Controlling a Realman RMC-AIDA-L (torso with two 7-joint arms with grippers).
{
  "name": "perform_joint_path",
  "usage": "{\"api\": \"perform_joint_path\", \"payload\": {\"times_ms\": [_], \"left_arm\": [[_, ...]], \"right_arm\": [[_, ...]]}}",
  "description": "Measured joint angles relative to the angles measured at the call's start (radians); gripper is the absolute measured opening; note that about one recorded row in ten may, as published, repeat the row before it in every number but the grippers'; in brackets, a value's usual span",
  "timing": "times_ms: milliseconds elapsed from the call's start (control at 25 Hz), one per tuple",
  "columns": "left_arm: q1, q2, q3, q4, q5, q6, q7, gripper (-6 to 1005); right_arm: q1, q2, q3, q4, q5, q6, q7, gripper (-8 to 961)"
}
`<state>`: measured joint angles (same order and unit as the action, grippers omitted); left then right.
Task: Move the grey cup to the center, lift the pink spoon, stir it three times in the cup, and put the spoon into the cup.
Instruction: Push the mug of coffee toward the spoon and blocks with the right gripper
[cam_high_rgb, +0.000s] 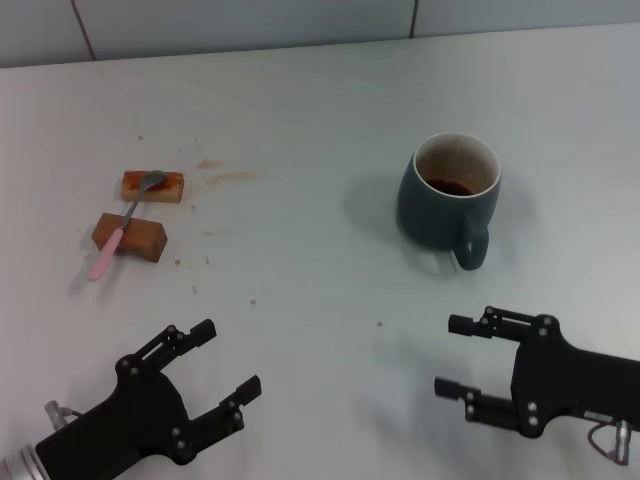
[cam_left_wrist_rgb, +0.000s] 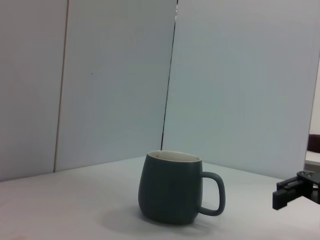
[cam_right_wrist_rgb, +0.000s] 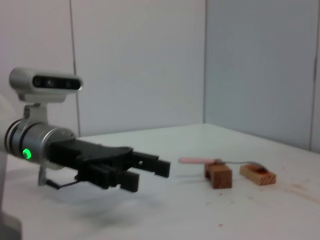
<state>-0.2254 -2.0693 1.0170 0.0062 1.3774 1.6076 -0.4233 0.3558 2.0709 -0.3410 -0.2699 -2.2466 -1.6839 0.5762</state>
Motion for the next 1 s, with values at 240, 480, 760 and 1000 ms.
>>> {"api": "perform_joint_path", "payload": {"times_ms": [240, 480, 760, 1000], "left_arm": [[0.000, -0.001, 0.000, 0.002, 0.000, 0.000, 0.000, 801], [-0.003, -0.001, 0.000, 0.004, 0.000, 0.000, 0.001, 801], [-0.005, 0.002, 0.000, 0.009, 0.000, 0.003, 0.002, 801], [-0.009, 0.002, -0.007, 0.018, -0.002, 0.007, 0.002, 801]], "right_arm": [[0.001, 0.000, 0.004, 0.000, 0.082, -0.002, 0.003, 704], [-0.010, 0.004, 0.004, 0.001, 0.278, -0.019, -0.081, 422], [-0.045, 0.006, 0.004, 0.012, 0.591, 0.026, -0.164, 146], [-0.031, 0.006, 0.003, 0.003, 0.653, 0.222, -0.267, 65]]}}
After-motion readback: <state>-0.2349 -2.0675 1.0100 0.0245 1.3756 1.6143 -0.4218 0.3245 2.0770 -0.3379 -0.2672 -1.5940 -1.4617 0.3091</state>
